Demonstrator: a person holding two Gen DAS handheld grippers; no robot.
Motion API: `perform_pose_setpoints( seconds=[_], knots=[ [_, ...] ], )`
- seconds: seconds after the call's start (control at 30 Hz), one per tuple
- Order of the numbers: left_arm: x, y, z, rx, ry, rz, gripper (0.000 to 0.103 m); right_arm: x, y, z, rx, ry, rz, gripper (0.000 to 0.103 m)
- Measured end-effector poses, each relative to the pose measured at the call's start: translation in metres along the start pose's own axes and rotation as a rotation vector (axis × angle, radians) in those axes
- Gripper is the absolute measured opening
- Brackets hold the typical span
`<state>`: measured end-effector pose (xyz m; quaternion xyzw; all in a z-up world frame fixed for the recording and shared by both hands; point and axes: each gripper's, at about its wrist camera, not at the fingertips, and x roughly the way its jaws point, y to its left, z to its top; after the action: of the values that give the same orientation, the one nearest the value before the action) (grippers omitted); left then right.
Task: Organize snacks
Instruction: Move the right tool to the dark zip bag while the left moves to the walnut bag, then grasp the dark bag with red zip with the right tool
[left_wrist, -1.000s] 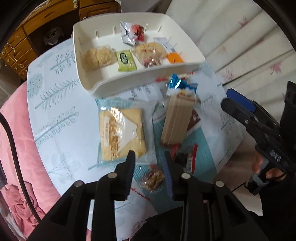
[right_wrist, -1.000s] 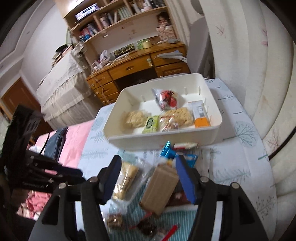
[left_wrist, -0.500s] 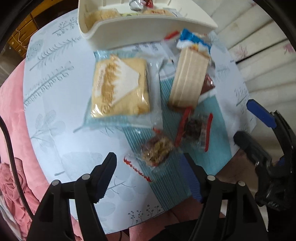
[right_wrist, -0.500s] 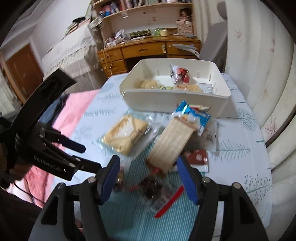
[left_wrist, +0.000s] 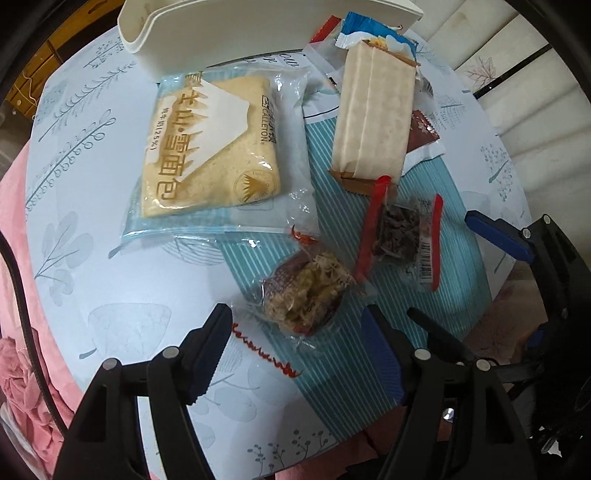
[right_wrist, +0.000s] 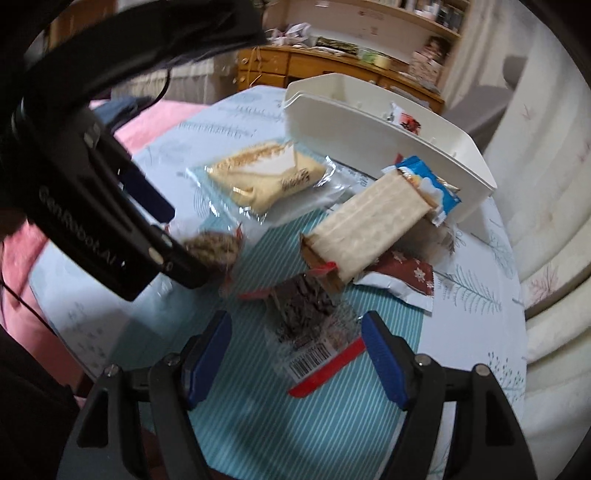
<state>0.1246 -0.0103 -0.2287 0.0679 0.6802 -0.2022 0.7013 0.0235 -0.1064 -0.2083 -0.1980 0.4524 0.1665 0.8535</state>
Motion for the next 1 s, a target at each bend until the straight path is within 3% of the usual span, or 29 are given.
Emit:
perform_pose_setpoints(
  seconds=[0.23, 0.5, 0.63, 0.67, 0.83, 0.87, 0.9, 1.0],
  knots=[
    [0.013, -0.002, 0.007, -0.036, 0.02, 0.006, 0.07, 0.015, -0.002, 0.004, -0.051, -0.007, -0.011, 0.073],
    [0.009, 0.014, 0.003, -0.103, -0.006, -0.083, 0.049, 0.034, 0.0, 0.018, -0.116, 0.06, 0.068, 0.073],
    [0.007, 0.029, -0.006, -0.147, -0.008, -0.129, 0.04, 0.044, 0.011, 0.023, -0.195, 0.113, 0.043, 0.073],
    [0.006, 0.03, -0.007, -0.16, -0.009, -0.135, 0.028, 0.046, 0.012, 0.024, -0.198, 0.117, 0.043, 0.073],
    [0.008, 0.042, -0.013, -0.216, -0.001, -0.209, 0.025, 0.054, 0.007, 0.029, -0.147, 0.15, 0.089, 0.07],
    [0.009, 0.041, -0.013, -0.216, 0.0, -0.21, 0.022, 0.054, 0.005, 0.029, -0.134, 0.154, 0.097, 0.069],
    [0.009, 0.039, -0.012, -0.216, 0.002, -0.22, 0.012, 0.055, 0.004, 0.029, -0.125, 0.158, 0.104, 0.068],
    [0.012, 0.039, -0.011, -0.227, 0.021, -0.23, 0.009, 0.055, 0.003, 0.03, -0.107, 0.172, 0.113, 0.066]
  ],
)
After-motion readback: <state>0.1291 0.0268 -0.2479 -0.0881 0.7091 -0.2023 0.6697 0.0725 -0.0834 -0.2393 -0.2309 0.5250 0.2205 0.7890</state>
